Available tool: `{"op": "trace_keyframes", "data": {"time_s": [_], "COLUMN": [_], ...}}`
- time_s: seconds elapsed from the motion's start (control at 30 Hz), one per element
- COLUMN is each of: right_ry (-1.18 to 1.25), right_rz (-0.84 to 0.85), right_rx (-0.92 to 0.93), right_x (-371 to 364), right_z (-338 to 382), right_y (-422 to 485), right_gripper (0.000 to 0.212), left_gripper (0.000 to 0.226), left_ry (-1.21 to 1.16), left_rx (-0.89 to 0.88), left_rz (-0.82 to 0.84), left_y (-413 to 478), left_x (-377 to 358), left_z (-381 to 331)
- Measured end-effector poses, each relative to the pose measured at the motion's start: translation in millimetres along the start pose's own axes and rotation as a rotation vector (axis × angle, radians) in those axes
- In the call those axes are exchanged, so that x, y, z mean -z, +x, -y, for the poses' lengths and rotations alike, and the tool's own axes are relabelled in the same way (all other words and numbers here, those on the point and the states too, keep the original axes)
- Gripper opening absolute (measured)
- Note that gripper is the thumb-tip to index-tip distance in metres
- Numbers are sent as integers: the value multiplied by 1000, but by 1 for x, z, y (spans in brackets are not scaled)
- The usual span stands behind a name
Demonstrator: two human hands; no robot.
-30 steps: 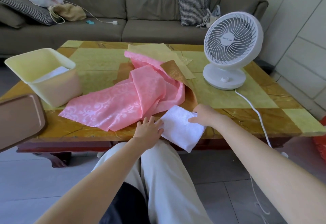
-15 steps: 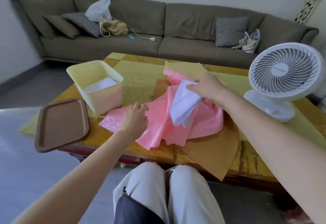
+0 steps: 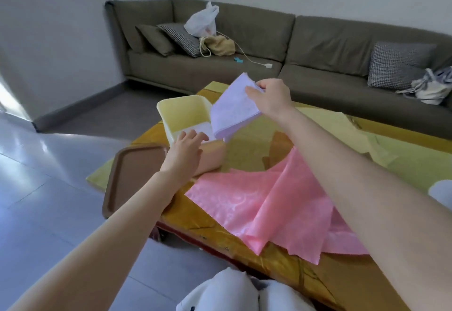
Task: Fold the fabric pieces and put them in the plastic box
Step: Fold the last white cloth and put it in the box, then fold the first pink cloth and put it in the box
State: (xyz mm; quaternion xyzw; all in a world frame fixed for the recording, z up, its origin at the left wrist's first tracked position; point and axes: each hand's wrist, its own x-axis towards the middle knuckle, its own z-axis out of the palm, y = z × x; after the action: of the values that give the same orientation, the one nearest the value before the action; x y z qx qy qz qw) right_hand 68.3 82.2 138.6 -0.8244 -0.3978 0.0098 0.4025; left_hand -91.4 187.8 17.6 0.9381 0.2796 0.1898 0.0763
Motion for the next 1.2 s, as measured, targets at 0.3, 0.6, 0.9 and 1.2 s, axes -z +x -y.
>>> {"op": "trace_keyframes", "data": {"time_s": [0.3, 0.6, 0.9, 1.2], "right_ry": [129, -273, -471, -369], "right_rz": [168, 379, 400, 329], "right_rx": [-66, -77, 136, 219], "right_x": [-100, -133, -131, -105], "right_z": [13, -28, -33, -46], "right_y": [53, 42, 34, -13], "right_gripper": [39, 33, 41, 51], "left_gripper": [19, 20, 20, 25], "left_ry": [-50, -53, -51, 17], "left_rx": [16, -2, 26, 102], "left_rz": [-121, -145, -182, -163], "left_y": [3, 1, 0, -1], "left_x": [-8, -9, -10, -11], "left_z": [26, 28, 24, 14]}}
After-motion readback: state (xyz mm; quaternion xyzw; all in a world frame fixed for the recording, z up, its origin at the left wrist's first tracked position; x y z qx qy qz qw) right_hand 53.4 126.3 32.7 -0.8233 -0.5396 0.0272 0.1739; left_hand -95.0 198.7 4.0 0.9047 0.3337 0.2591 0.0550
